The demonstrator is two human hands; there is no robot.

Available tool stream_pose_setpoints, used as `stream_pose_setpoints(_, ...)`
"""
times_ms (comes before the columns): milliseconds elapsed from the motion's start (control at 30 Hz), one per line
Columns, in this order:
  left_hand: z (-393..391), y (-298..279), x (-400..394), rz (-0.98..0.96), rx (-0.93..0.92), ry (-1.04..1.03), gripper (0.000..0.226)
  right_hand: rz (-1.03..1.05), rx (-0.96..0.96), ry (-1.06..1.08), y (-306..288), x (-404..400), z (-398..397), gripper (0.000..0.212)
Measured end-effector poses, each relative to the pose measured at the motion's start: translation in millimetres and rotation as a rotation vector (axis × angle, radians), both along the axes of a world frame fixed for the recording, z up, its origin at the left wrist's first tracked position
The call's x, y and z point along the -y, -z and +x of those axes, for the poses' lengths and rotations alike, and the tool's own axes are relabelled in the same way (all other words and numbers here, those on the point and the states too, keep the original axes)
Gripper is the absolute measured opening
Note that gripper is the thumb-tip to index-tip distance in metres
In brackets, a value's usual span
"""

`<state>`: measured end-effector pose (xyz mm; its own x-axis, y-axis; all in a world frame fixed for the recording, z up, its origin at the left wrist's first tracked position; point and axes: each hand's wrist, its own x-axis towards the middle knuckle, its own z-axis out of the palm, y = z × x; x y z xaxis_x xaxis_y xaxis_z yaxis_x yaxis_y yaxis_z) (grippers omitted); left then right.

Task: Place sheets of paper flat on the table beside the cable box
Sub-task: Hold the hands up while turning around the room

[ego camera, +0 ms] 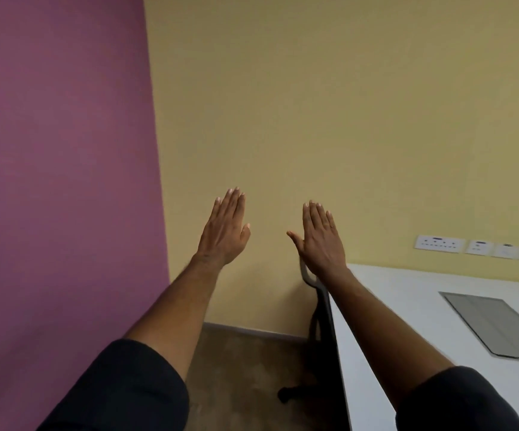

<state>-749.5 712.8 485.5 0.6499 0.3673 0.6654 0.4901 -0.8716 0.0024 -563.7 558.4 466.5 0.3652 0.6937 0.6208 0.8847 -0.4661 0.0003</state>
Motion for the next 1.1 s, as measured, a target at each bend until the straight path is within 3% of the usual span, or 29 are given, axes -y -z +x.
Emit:
stream_pose_setpoints(167,106,5,-50,-0.022,-0.002,0.176,0.073,-0.016,-0.006,0.154,4,-20,72,0.078)
stream_pose_setpoints(367,252,8,-52,-0.030,-0.031,0.401,0.073,0.010,-0.012,0.350,6,2,172,0.079)
stream_pose_setpoints(700,491,14,19,-0.052,-0.021,0.674,0.074,0.026,-0.020,0.669,-4,110,342,0.079)
stream_pose_setpoints(1100,687,35,140,-0.068,-0.101,1.019,0.076,0.005,-0.065,1.037,18,240,454,0.079)
